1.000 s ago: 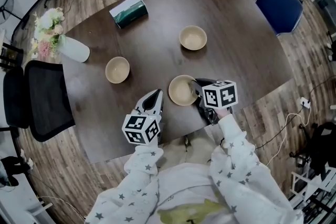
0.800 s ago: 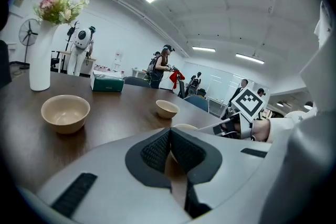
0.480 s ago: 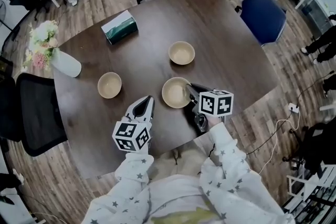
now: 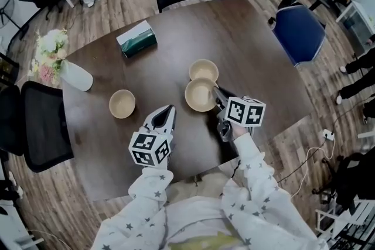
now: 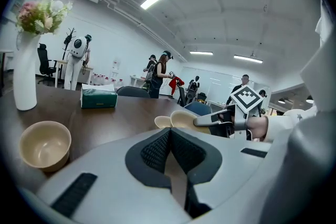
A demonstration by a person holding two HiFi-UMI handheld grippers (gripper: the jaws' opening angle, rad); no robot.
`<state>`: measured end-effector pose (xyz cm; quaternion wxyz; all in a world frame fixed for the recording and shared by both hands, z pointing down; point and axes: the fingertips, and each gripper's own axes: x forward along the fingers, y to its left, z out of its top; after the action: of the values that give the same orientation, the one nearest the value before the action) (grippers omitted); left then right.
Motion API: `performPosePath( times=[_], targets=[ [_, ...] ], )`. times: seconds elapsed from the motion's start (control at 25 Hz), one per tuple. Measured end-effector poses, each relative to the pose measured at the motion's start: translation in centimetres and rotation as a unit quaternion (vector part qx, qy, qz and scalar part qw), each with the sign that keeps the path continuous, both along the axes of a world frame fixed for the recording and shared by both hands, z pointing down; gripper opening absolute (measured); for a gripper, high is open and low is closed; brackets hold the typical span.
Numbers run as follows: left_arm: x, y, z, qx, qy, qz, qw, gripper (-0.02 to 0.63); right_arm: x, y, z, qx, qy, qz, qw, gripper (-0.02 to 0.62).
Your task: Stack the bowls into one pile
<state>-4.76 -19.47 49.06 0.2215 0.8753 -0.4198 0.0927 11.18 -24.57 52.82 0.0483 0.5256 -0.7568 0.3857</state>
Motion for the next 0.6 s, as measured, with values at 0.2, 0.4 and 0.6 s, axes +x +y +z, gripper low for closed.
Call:
performPosePath(
  times=[0.2, 0.4, 0.6],
  targets=[
    [0.8, -1.5, 0.2, -0.006, -0.006, -0.013, 0.9999, 0.025, 1.5, -3.4, -0.3, 0.003, -0.008, 0.02, 1.0, 0.044],
    [1.9, -2.7, 0.9, -0.015, -0.014, -0.019, 0.9996, 0.025, 2.5, -6.3, 0.0, 0.002, -0.014, 0.04, 0.999, 0.044],
    [2.6, -3.4, 2.0, -0.029, -0.019, -0.022, 0.9992, 0.025, 2.9, -8.3, 1.3, -0.003, -0.003, 0.047, 0.999, 0.044]
  ],
)
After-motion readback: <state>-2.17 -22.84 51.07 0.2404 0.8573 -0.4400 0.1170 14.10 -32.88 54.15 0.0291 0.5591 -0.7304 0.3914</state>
